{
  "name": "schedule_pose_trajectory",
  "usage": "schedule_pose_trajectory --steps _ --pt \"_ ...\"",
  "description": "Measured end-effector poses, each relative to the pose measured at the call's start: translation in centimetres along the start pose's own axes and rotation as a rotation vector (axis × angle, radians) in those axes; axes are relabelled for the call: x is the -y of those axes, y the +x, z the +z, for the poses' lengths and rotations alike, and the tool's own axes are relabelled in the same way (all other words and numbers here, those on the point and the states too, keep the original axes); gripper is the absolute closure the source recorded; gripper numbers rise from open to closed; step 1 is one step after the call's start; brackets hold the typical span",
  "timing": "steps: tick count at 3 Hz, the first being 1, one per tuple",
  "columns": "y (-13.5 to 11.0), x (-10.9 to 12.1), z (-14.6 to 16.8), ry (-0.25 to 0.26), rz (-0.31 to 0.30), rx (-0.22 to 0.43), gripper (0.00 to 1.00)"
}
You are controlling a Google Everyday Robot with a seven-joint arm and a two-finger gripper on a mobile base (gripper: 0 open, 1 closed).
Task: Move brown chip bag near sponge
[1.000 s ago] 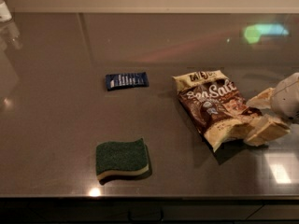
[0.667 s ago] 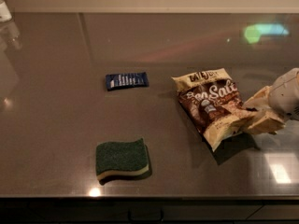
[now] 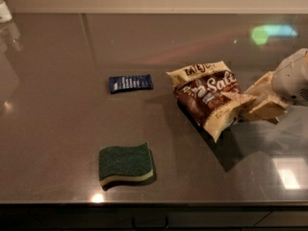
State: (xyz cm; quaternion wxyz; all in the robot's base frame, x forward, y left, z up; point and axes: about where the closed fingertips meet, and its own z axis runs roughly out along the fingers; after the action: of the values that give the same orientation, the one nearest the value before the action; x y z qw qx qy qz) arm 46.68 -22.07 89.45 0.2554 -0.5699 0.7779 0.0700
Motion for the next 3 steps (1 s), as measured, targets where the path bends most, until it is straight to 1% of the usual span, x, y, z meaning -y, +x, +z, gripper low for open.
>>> schedule_pose_trajectory --steps 1,2,3 --pt "-3.3 -0.2 -0.6 -0.024 -0.017 0.083 1.00" --pt "-5.6 -2.1 -0.5 -0.055 -0.061 0.123 1.00" --pt "-7.3 -4.9 0.4 -0.077 -0.121 0.131 1.00"
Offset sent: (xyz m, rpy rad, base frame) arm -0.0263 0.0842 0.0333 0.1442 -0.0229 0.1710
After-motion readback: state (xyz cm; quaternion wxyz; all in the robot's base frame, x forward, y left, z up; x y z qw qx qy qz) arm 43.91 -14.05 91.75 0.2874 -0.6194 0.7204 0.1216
